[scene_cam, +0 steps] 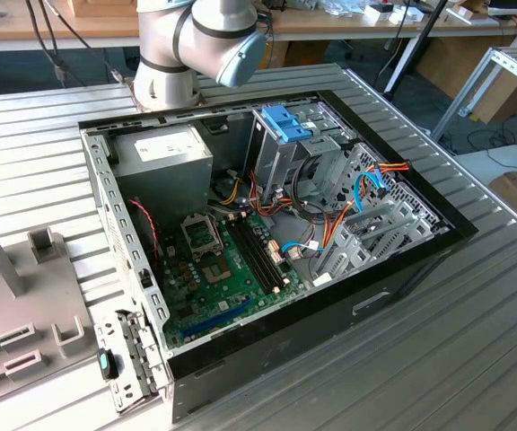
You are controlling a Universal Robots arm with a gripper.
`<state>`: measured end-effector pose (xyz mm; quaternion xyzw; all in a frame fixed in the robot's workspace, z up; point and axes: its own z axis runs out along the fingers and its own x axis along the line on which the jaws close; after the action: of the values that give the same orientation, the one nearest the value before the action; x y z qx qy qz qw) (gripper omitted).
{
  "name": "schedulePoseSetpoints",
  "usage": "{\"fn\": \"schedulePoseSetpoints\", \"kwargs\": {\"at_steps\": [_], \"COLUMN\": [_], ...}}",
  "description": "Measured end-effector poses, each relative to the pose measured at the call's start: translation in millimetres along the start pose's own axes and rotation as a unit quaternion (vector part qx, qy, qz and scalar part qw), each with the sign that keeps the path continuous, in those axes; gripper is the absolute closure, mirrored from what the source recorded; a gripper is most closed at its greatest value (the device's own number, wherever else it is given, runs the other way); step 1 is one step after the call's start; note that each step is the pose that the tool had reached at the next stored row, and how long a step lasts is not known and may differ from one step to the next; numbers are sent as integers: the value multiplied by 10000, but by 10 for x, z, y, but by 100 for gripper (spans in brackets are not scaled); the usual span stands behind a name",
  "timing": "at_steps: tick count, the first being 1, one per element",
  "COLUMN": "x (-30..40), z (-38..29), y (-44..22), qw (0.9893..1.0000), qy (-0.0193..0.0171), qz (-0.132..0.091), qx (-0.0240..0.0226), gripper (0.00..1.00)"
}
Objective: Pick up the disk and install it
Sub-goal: 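Reach for the disk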
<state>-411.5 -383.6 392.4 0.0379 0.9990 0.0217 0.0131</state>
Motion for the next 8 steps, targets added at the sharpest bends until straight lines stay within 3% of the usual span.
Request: {"fn": "schedulePoseSetpoints", "kwargs": {"at_steps": [8], "x": [22], "z": [4], "y": [102], "qw": [10000], "qy": [0], "qz": [0], "qx": [0], "gripper": [89]}}
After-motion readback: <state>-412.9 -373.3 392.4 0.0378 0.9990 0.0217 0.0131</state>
